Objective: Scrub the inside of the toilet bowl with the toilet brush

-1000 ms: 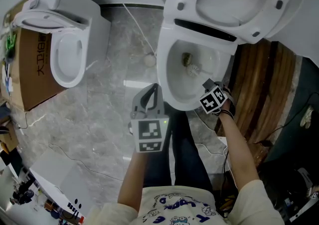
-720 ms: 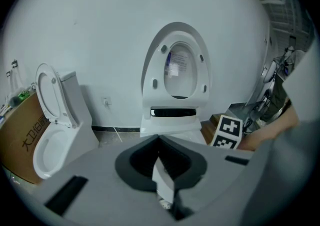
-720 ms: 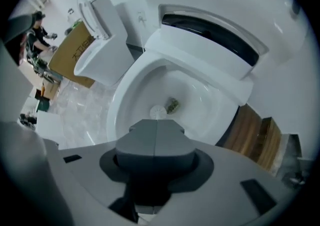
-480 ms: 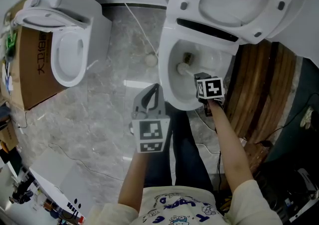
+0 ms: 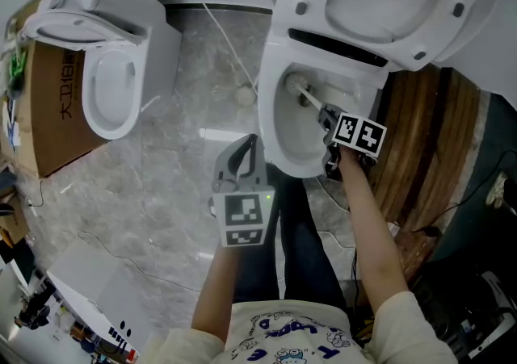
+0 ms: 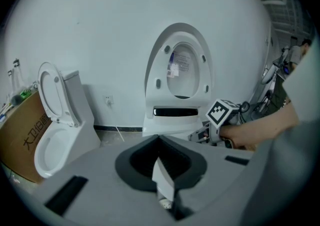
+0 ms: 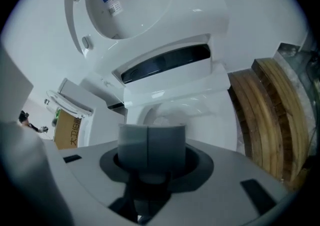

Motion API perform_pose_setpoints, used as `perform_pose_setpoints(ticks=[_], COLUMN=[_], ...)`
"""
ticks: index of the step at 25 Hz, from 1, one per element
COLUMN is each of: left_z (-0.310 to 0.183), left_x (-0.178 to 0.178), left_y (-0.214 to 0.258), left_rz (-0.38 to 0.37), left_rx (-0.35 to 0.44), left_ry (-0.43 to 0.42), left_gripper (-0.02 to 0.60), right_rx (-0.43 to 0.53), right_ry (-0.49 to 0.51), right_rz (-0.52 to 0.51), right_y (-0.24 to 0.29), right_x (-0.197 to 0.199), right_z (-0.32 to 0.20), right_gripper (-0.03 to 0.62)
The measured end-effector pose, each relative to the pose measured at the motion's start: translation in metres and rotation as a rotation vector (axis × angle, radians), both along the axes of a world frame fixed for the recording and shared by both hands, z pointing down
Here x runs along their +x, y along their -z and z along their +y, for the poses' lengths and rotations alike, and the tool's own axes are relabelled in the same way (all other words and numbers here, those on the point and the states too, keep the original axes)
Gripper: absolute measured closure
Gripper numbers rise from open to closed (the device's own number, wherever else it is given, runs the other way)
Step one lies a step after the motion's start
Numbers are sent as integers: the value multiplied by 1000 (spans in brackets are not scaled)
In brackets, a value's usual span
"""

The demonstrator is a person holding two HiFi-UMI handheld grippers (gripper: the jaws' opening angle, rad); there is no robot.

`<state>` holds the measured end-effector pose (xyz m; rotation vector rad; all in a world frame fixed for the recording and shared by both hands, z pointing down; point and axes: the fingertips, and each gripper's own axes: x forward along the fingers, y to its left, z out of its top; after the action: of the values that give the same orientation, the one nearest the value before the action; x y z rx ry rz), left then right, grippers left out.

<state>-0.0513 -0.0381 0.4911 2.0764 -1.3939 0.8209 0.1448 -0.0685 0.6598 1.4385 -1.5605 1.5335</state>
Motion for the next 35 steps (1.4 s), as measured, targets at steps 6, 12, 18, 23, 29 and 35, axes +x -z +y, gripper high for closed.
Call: perform_pose_setpoints(ticks=[6, 12, 18, 23, 29, 35], left_z=[-1, -1, -1, 0, 0, 3], left_x=[1, 6, 10, 14, 18, 16], left_y=[0, 1, 2, 2, 5, 5], left_rz=[1, 4, 5, 8, 6, 0], left_rx=[2, 2, 2, 2, 5, 5], left_ry=[-4, -15, -24, -29, -33, -26], left_gripper=[580, 580, 580, 580, 580, 578], right_rx=[-59, -154, -265, -313, -305, -268], right_ry=[153, 314, 340, 359, 500, 624], right_rz=[-6, 1, -38, -31, 80, 216], right_y=[-4, -9, -9, 0, 10, 10], right_x=[-9, -7, 4, 17, 35, 54], right_z=[26, 64, 106, 135, 149, 134], right_gripper=[425, 425, 425, 425, 425, 425])
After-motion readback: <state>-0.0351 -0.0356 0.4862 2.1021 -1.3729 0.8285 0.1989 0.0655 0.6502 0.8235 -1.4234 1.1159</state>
